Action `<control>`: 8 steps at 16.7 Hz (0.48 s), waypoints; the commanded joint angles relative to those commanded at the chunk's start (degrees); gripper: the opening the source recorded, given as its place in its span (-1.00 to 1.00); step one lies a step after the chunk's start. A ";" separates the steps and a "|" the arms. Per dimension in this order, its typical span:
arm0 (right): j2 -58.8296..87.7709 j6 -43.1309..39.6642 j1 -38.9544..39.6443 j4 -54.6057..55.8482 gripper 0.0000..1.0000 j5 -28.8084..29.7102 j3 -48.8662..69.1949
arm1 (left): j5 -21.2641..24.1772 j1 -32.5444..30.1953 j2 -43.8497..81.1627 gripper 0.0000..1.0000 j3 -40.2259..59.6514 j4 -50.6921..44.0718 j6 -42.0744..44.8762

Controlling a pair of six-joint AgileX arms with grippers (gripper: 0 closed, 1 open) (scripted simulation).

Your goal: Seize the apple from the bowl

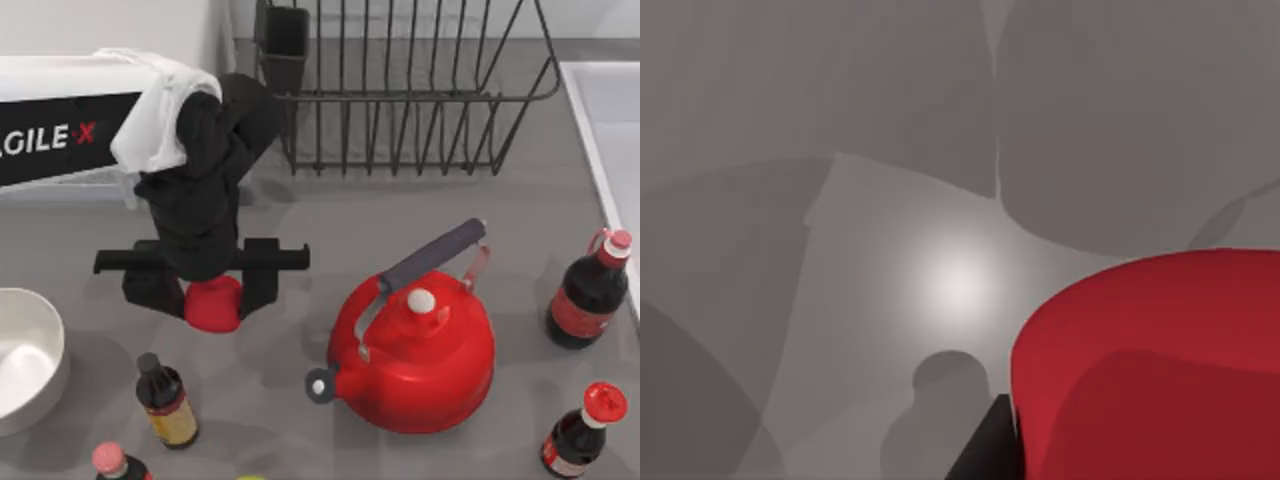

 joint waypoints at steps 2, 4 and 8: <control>0.00 0.00 0.00 0.00 1.00 0.00 0.00 | 0.00 0.00 0.00 0.36 0.00 0.00 0.00; 0.00 0.00 0.00 0.00 1.00 0.00 0.00 | 0.00 0.00 0.00 0.66 0.00 0.00 0.00; 0.00 0.00 0.00 0.00 1.00 0.00 0.00 | 0.00 0.00 0.00 1.00 0.00 0.00 0.00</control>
